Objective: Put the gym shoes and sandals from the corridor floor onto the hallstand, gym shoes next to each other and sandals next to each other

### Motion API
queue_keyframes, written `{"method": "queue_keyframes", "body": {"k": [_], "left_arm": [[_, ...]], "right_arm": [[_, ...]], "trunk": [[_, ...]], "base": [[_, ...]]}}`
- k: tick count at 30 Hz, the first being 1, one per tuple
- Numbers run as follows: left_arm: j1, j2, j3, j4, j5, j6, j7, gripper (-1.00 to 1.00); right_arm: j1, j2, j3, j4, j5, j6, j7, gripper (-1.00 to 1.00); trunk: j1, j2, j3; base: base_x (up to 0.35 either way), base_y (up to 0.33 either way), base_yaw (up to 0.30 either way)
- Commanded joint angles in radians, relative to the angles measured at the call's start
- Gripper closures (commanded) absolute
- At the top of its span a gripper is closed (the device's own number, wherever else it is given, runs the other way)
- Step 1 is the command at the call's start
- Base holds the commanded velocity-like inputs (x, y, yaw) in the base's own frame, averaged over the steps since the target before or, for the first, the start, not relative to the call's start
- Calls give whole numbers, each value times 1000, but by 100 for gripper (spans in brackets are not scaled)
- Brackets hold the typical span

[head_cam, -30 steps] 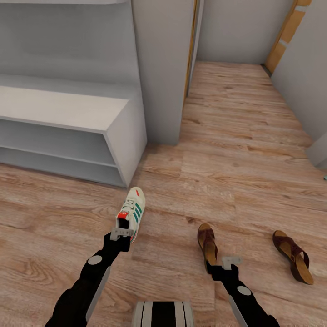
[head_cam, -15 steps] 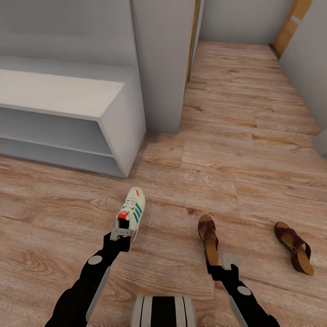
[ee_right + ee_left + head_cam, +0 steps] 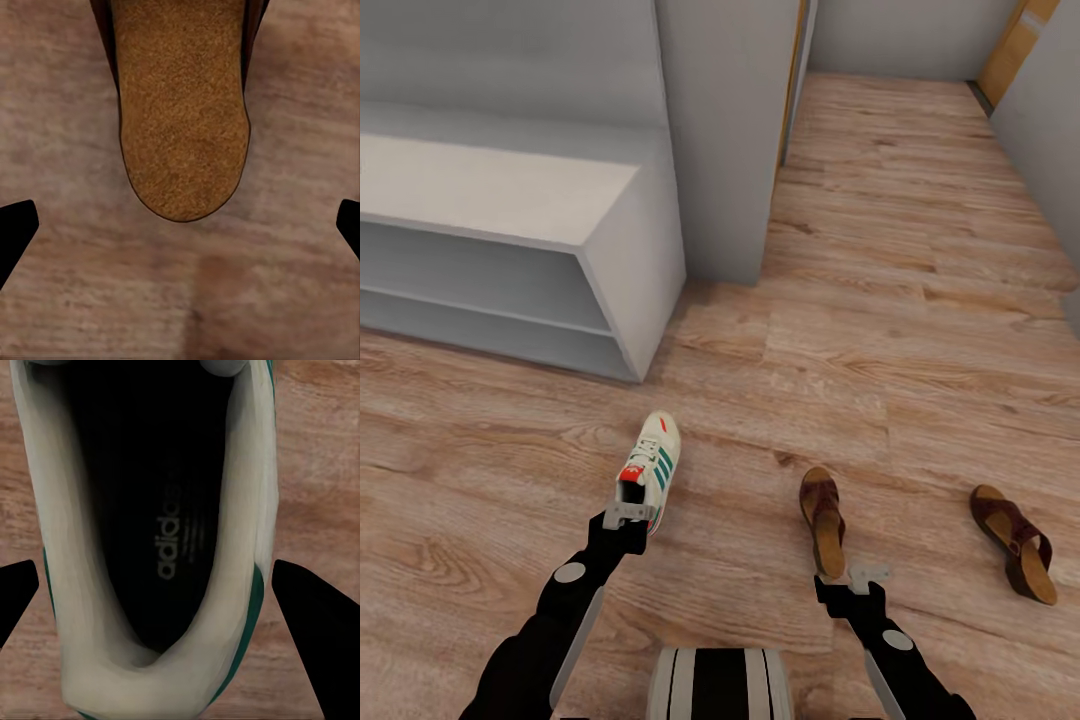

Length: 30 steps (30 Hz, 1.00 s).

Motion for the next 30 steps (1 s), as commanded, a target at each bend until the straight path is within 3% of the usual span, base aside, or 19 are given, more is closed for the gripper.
{"method": "queue_keyframes", "body": {"k": [1, 6, 19, 30], "left_arm": [[0, 0, 0, -1, -2, 5, -1, 100], [0, 0, 0, -1, -2, 6, -1, 100], [0, -1, 0, -1, -2, 5, -1, 100], [0, -1, 0, -1, -2, 6, 0, 100]], "right_arm": [[0, 0, -1, -1, -1, 0, 1, -100], [0, 0, -1, -1, -1, 0, 0, -100], [0, 0, -1, -1, -2, 0, 1, -100], [0, 0, -1, -1, -1, 0, 0, -100]], "trunk": [[0, 0, -6], [2, -2, -33], [2, -2, -38], [2, -2, -42]], "base": [[0, 0, 99], [0, 0, 91], [1, 0, 6], [146, 25, 0]]}}
